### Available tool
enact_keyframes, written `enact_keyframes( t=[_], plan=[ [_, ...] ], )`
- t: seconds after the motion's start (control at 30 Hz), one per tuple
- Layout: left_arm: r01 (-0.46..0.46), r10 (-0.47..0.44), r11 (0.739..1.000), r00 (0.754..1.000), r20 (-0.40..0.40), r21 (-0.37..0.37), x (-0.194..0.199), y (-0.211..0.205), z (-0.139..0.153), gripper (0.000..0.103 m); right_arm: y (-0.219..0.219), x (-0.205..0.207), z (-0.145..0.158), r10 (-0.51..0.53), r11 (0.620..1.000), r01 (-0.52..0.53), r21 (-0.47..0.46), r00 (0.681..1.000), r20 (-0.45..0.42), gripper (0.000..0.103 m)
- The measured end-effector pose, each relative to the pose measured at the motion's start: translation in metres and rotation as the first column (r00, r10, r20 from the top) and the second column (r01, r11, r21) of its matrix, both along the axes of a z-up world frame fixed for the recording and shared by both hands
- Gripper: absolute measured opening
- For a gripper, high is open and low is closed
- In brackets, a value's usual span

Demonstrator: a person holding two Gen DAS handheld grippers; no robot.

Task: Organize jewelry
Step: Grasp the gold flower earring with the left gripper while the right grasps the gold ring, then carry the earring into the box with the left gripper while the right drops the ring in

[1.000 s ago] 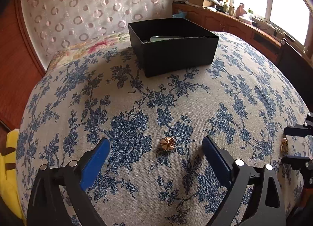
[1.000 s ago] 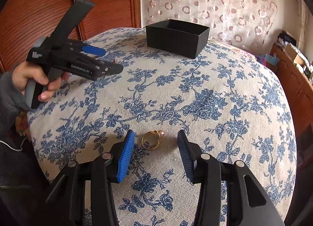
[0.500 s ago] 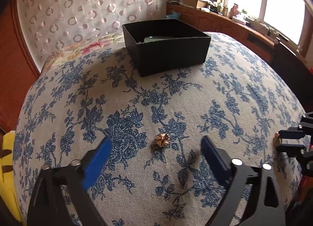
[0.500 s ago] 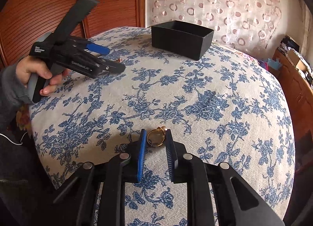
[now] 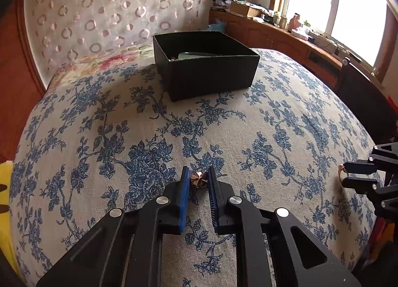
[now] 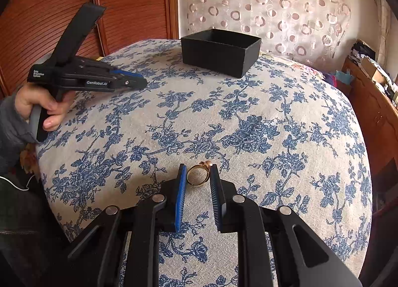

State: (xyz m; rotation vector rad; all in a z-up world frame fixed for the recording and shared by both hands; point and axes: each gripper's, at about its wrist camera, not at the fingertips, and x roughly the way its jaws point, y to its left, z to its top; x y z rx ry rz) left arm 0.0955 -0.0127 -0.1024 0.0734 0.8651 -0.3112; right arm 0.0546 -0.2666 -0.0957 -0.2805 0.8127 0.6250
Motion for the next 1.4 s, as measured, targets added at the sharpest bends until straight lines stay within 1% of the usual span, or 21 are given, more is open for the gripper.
enact_keyframes(
  t=[0.23,0.4,0.53,0.8,0.93,1.07,1.23,1.4],
  plan=[
    [-0.007,0.008,1.000,0.999,0.050,-0.026,-0.011,-0.002,0.017,0.014,0.004,0.005,0.009,0.007,1.000,-0.007,0.007,1.000,0.021,0.021],
    [-0.007,0.010,0.999,0.995,0.100,-0.032,-0.013,-0.005,0.033,0.014,0.014,0.019,0.023,0.019,1.000,-0.020,0.010,0.998,0.064,0.021],
    [-0.018,0.022,0.999,0.992,0.123,-0.034,-0.005,-0.002,0.042,0.014,0.021,0.043,0.033,0.013,1.000,-0.015,0.019,0.995,0.096,0.021],
    [-0.034,0.040,0.998,0.988,0.152,-0.046,0.011,0.005,0.052,0.014,0.034,0.100,0.051,-0.012,0.999,0.007,0.040,0.993,0.118,0.021],
    [-0.040,0.047,0.998,0.986,0.161,-0.048,0.025,0.006,0.058,0.014,0.041,0.131,0.061,-0.031,0.996,0.020,0.090,0.993,0.113,0.021],
    [-0.045,0.051,0.998,0.983,0.175,-0.039,0.040,0.005,0.065,0.014,0.047,0.162,0.061,-0.049,0.991,0.038,0.128,0.995,0.084,0.021],
    [-0.048,0.052,0.999,0.981,0.189,-0.025,0.056,0.002,0.073,0.014,0.056,0.183,0.056,-0.060,0.991,0.052,0.127,0.997,0.058,0.021],
    [-0.045,0.046,0.999,0.981,0.188,-0.006,0.066,-0.001,0.073,0.014,0.061,0.194,0.055,-0.058,0.992,0.051,0.114,0.997,0.057,0.021]
  ],
)
